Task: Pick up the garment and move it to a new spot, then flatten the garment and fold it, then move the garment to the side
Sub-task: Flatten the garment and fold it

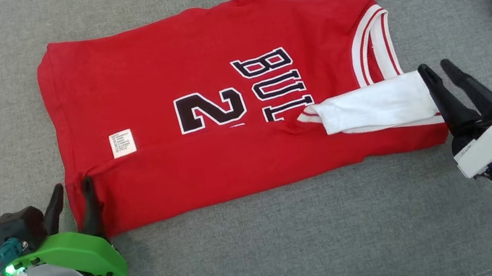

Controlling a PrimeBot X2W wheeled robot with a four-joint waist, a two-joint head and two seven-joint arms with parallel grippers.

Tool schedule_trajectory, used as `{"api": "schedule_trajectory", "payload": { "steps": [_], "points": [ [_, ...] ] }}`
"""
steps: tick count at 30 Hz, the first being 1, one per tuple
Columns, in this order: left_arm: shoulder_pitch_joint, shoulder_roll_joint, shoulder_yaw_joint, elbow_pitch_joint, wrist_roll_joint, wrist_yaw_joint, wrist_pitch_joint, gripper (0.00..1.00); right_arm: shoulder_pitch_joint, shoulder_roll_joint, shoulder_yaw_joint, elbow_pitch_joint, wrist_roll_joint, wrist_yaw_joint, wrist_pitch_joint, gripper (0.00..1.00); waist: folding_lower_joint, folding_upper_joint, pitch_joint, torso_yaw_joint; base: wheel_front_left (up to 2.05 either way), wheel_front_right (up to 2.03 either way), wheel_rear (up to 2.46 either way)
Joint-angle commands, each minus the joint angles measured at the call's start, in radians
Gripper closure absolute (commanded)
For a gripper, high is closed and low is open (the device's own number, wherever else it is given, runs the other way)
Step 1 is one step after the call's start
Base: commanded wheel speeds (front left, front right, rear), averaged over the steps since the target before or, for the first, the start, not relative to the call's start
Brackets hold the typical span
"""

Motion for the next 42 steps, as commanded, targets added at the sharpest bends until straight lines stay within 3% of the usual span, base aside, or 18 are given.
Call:
{"api": "schedule_trajectory", "payload": {
  "steps": [1,8,12,16,30,42],
  "points": [
    [-0.015,-0.001,0.001,0.01,0.0,0.001,-0.016,0.0,-0.015,-0.008,0.008,0.006,-0.017,-0.001,-0.042,0.0,0.0,0.0,0.006,0.006,0.0,0.0,0.0],
    [0.01,-0.036,0.002,-0.016,0.035,0.037,-0.221,0.0,-0.009,-0.037,0.031,0.036,-0.201,-0.001,-0.313,0.0,0.0,0.0,-0.012,0.0,0.0,0.0,0.0],
    [0.033,-0.05,-0.003,-0.019,0.056,0.054,-0.35,0.0,0.039,-0.01,0.004,0.025,-0.302,-0.001,-0.348,0.0,0.0,0.0,-0.039,-0.006,0.0,0.0,0.0],
    [0.078,-0.057,-0.009,-0.015,0.072,0.069,-0.412,0.0,0.107,0.026,-0.016,0.0,-0.355,-0.001,-0.355,0.0,0.0,0.0,-0.075,-0.018,0.0,0.0,0.0],
    [0.153,-0.061,-0.028,0.033,0.082,0.065,-0.428,0.0,0.202,0.075,-0.036,-0.033,-0.396,-0.001,-0.355,0.0,0.0,0.0,-0.114,-0.023,0.0,0.0,0.0],
    [0.071,-0.051,-0.018,0.257,-0.008,0.019,-0.342,0.0,0.114,0.076,0.036,0.167,-0.343,-0.001,-0.355,0.0,0.0,0.0,-0.04,-0.018,0.0,0.0,0.0]
  ]
}}
